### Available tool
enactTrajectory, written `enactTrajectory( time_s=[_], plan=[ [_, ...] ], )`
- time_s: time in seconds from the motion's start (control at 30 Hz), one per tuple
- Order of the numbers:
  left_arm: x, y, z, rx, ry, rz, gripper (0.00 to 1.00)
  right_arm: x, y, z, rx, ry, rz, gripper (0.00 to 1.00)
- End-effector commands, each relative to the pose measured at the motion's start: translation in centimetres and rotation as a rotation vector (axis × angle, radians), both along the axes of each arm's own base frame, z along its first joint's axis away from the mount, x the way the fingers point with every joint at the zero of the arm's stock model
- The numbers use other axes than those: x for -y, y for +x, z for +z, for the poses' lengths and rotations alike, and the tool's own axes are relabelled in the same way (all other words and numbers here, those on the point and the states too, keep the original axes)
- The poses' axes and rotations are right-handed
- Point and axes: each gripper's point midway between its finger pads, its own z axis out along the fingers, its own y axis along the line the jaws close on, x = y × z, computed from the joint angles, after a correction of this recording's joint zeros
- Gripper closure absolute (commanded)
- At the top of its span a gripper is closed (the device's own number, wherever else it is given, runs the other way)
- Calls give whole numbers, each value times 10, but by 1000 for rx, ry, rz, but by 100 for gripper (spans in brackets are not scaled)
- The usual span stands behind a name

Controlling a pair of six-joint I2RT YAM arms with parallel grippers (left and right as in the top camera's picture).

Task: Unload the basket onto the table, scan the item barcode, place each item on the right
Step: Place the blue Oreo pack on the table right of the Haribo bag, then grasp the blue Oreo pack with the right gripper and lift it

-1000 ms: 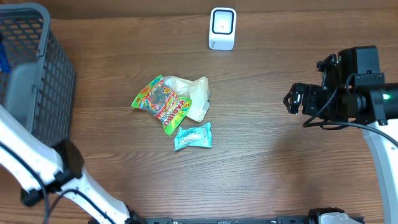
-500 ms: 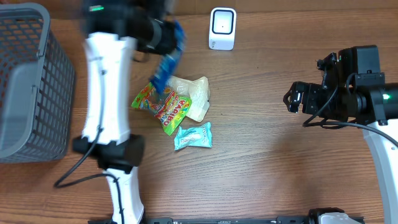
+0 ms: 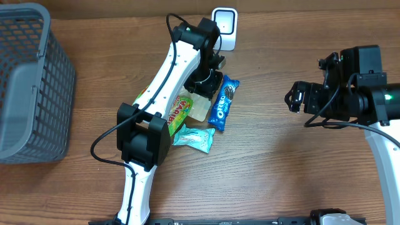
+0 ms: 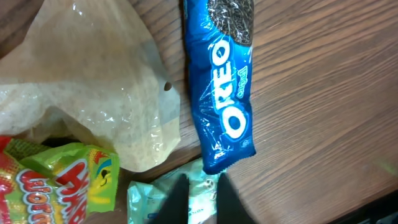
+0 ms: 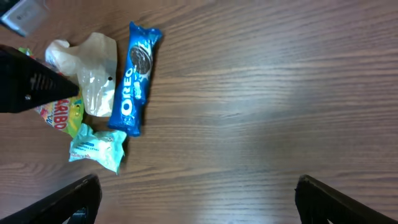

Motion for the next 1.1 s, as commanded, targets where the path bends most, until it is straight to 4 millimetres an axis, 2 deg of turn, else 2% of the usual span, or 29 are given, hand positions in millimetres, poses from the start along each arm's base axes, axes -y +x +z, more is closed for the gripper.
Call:
enactTrajectory(
  time_s=[0.0,0.07,0.13,0.33,0.67,0.93,1.07],
  plan=[
    [8,-2,0,-11,-30,1,74,-2,5,11,41,8,9,0],
    [14,-4,1,-22,-66,1,60,-2,5,11,42,9,9,0],
    [19,-3,4,-24,-95,1,54,-2,5,11,43,9,9,0],
    [23,2,13,4,-116,0,56,-2,5,11,42,9,9,0],
    [25,28,52,133,-159,5,59,-2,5,11,41,8,9,0],
    [0,47,68,215,-97,45,60,-2,5,11,43,9,9,0],
    [-10,59,89,274,-119,73,60,-2,7,12,50,9,9,0]
  ],
)
